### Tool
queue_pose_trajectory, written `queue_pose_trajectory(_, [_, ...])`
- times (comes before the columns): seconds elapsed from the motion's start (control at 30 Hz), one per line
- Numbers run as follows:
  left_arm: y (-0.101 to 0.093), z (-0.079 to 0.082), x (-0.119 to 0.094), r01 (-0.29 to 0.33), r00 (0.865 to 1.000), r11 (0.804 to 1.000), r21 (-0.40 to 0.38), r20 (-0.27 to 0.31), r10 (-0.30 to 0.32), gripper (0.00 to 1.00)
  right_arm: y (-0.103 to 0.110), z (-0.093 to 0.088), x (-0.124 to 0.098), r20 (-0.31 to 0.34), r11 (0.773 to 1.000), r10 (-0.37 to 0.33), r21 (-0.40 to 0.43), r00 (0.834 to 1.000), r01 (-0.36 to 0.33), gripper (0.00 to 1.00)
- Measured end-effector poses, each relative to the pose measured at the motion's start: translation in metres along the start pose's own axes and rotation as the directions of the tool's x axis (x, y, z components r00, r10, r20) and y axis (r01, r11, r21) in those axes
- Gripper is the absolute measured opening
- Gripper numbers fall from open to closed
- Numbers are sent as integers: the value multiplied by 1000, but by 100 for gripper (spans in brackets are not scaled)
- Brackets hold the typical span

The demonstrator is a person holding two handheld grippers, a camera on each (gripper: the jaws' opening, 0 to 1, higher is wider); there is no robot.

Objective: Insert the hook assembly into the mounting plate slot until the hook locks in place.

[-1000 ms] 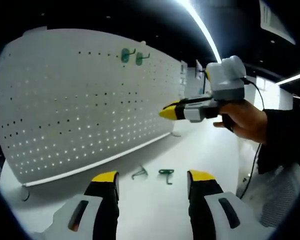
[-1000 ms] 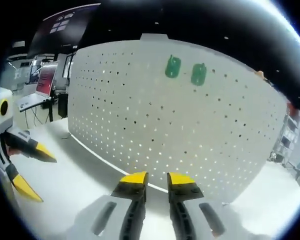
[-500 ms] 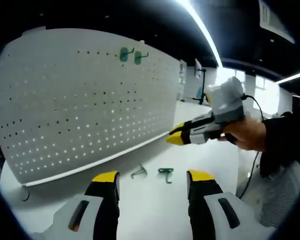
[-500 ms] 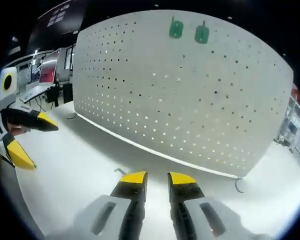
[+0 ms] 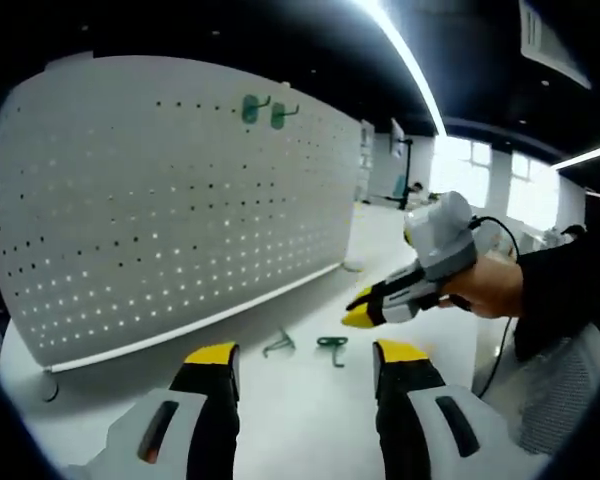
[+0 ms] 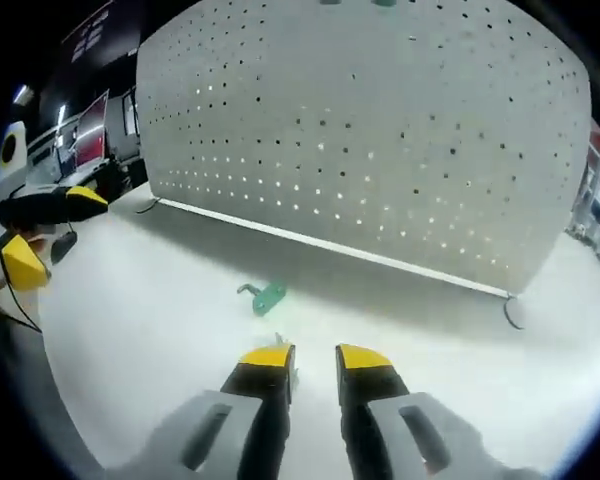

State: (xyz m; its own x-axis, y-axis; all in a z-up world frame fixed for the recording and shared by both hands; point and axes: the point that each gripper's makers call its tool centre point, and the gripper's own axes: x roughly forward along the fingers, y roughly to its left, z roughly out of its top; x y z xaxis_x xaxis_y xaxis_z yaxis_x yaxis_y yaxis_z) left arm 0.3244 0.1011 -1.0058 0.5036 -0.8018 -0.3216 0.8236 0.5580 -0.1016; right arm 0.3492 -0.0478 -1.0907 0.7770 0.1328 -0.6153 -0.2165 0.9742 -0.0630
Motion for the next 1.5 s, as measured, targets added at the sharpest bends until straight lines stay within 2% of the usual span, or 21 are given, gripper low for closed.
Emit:
queue_pose_trajectory(0.27, [1, 1, 0, -1, 1000, 1000, -3, 3, 1, 54, 13, -12, 5, -53, 999, 42, -19, 998, -43, 11])
queue_pose_trajectory(0.43, [1, 0, 0, 0, 1000, 1000, -4, 1, 0, 54, 14, -22, 11, -91, 998, 51, -21, 995, -53, 10])
queue_pose_trajectory(0.7, [-1, -2, 1, 6, 1000, 1000, -4, -5, -6, 53, 16, -30, 15, -118, 997, 57, -37, 991, -62, 7])
queue_pose_trajectory(1.03, [1, -1, 0, 2, 1000, 1000, -11, -2, -2, 53, 17, -31, 17, -119, 996, 57, -63, 991, -65, 4])
queue_pose_trajectory(1.5, [0, -2, 0, 10, 1000, 1000, -13, -6, -10, 52, 13, -18, 13, -79, 995, 33, -94, 996, -41, 1])
